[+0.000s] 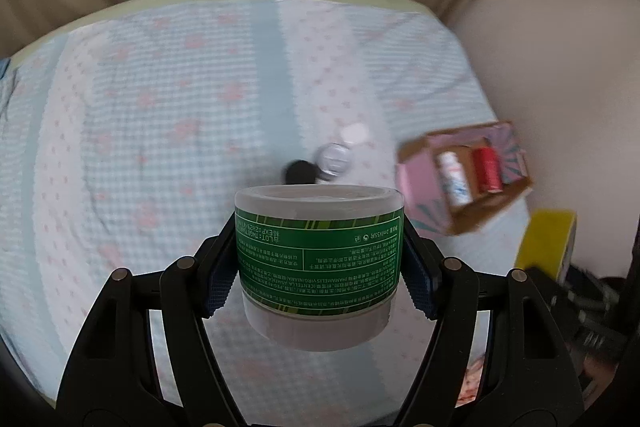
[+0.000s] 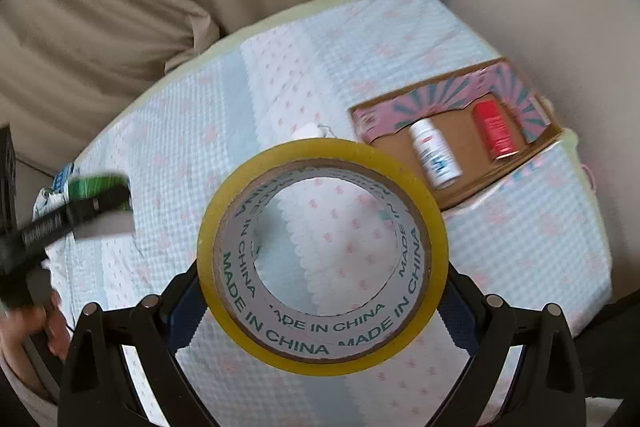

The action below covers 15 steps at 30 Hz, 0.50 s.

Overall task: Organize rigid objects
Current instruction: 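Carry the jar and tape into the cardboard box and release both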

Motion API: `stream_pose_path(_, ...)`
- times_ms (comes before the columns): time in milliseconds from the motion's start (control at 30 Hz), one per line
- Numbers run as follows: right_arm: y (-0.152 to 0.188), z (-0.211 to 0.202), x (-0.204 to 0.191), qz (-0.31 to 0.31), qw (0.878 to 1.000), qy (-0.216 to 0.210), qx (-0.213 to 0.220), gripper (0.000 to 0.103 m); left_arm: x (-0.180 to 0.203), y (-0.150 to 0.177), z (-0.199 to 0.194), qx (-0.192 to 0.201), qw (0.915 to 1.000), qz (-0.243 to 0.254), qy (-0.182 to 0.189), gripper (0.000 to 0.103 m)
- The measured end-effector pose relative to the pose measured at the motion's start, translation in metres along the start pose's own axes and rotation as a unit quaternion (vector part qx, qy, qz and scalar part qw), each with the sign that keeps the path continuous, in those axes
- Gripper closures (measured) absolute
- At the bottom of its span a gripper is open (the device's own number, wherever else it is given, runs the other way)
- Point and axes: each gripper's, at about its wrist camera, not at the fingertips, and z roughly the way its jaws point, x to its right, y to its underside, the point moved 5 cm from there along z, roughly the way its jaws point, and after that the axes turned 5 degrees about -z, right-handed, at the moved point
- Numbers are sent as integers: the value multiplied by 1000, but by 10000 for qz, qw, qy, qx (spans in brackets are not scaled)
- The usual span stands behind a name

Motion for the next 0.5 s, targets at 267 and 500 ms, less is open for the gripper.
stream_pose_path(267,-21,-41,76,71,9997,-26,231,6,86,21,-10,144,9998,70,143,35)
stream_pose_path(500,-51,-34,164,-196,9997,-169,53,6,158,22,18,317,9988,-370,18,35)
